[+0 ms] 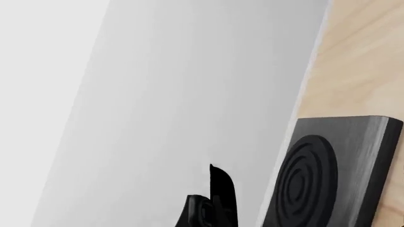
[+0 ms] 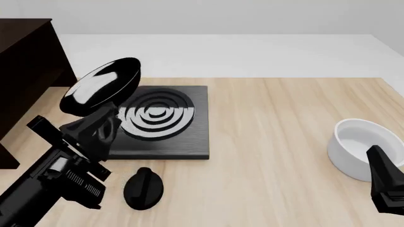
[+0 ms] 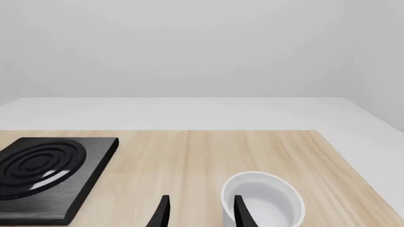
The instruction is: Put the frying pan under the cabinet shelf.
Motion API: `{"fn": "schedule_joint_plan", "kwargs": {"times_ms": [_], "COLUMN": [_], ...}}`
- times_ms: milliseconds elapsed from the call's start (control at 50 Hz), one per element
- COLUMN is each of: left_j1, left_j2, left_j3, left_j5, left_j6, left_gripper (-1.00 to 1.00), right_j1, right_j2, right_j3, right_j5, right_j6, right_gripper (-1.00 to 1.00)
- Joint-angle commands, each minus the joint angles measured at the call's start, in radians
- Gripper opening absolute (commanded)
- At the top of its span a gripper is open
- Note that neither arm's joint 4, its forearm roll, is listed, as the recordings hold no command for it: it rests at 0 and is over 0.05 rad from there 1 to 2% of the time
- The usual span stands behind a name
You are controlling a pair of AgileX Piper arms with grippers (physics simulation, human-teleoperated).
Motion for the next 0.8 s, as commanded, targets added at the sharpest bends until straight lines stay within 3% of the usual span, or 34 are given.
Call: {"fn": "schedule_joint_plan", "kwargs": {"times_ms": [20,360,800], "left_j1": [0.042,0.131,0.206], "left_j2": [-0.036,-0.073,-0.042], "left_j3": [0.015,0.054,0.042], "left_j5": [-0.017,-0.017,-0.017], "left_j6": [-0.022,-0.056,-0.089], "left_gripper": [-1.0,-1.0,-1.0], "right_j1": [0.0,0.0,0.0], "right_j2": [0.0,0.0,0.0], "right_j3": [0.0,0.0,0.0], "right_j5": [0.0,0.0,0.0], "right_j6": [0.0,0.0,0.0], "right_gripper": [1.0,1.0,1.0]}}
